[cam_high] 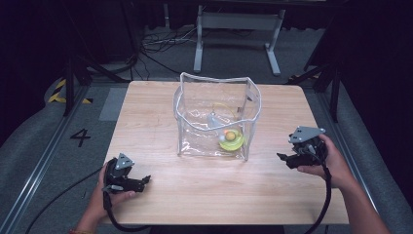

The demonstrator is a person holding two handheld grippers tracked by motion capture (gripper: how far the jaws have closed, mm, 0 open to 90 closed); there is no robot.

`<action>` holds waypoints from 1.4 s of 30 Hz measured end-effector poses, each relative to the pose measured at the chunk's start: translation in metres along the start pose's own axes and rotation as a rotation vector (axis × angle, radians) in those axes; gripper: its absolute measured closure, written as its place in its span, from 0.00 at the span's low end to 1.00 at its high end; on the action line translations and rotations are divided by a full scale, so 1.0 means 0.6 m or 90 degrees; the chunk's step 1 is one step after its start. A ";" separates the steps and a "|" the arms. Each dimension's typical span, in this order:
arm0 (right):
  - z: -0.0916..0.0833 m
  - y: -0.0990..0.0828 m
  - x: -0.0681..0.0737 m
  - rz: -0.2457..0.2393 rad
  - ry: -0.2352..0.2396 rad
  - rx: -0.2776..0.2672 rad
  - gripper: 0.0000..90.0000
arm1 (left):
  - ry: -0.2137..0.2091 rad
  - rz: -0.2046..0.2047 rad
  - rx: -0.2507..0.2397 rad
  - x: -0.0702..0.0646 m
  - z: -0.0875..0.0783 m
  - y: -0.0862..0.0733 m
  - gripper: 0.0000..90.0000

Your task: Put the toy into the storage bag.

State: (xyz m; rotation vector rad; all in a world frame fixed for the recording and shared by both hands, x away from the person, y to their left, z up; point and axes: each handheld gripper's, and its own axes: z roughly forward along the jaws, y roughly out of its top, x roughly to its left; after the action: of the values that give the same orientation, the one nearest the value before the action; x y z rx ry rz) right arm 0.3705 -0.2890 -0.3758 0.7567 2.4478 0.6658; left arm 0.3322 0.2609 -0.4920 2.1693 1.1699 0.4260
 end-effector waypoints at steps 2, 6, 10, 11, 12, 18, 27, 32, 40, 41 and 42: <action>0.004 -0.008 0.000 0.006 0.001 -0.002 0.27 | 0.000 0.000 0.000 0.000 0.000 0.000 0.04; 0.023 -0.047 0.003 0.045 0.001 0.008 0.25 | 0.000 0.000 0.000 0.000 0.000 0.000 0.04; 0.036 -0.075 0.005 0.064 0.013 0.011 0.25 | 0.001 -0.002 0.000 -0.001 0.000 0.000 0.04; 0.038 -0.081 0.006 0.064 0.011 0.013 0.25 | 0.001 -0.002 0.000 0.000 0.000 0.000 0.04; 0.040 -0.087 0.006 0.067 0.009 0.012 0.25 | 0.001 -0.002 0.000 -0.001 0.000 0.000 0.04; 0.053 -0.127 0.014 0.085 0.013 0.009 0.25 | 0.001 -0.001 0.000 0.000 0.000 0.000 0.04; 0.058 -0.185 0.017 0.134 0.017 -0.006 0.25 | 0.001 -0.002 0.000 0.000 0.000 0.000 0.04; 0.060 -0.236 0.020 0.208 0.024 -0.050 0.23 | 0.001 -0.002 0.000 0.000 0.000 0.000 0.04; 0.056 -0.267 0.018 0.274 0.025 -0.084 0.19 | 0.001 -0.001 0.000 0.000 0.000 0.000 0.04; 0.056 -0.267 0.018 0.275 0.025 -0.084 0.19 | 0.001 -0.002 0.000 -0.001 0.000 0.000 0.04; 0.056 -0.267 0.018 0.275 0.025 -0.084 0.19 | 0.002 -0.002 0.000 -0.001 0.000 0.000 0.04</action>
State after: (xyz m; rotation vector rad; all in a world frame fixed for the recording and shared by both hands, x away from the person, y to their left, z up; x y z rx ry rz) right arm 0.3215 -0.3885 -0.4964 1.2423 2.2609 0.9969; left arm 0.3322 0.2604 -0.4921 2.1666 1.1746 0.4284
